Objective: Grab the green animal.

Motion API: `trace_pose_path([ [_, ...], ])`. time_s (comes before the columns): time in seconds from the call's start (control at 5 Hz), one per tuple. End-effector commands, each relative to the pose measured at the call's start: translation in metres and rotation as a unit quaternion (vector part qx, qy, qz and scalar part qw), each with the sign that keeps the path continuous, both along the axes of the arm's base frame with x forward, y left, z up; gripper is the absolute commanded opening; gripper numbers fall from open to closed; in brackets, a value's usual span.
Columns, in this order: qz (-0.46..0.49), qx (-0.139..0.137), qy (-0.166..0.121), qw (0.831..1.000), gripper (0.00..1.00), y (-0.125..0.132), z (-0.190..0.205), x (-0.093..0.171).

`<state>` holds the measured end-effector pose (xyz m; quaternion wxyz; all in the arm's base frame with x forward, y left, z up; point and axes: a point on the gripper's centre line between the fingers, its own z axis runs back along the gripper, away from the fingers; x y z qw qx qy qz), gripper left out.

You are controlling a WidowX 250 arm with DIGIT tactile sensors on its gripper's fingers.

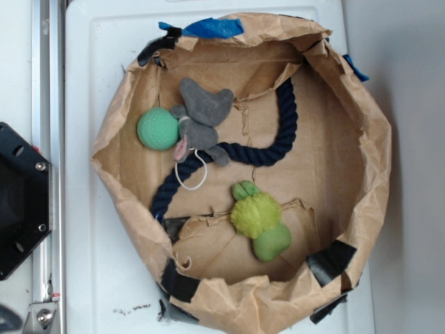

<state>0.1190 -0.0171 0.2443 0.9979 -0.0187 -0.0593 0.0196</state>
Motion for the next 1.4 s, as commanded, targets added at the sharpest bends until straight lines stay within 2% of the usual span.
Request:
trace_pose_path([
  [0.0, 0.0, 0.0, 0.0, 1.0, 1.0, 0.0, 0.0, 0.0],
  [0.2, -0.071, 0.006, -0.018, 0.997, 1.0, -0.006, 0.003, 0.043],
  [0.6, -0.213, -0.013, 0.01, 0.977, 1.0, 0.003, -0.032, 0.113],
  [0.8, -0.259, -0.017, 0.003, 0.966, 1.0, 0.013, -0.061, 0.133],
  [1.0, -0.3, -0.023, -0.004, 0.954, 1.0, 0.024, -0.088, 0.143],
  [1.2, -0.34, -0.014, -0.017, 0.94, 1.0, 0.025, -0.116, 0.139],
])
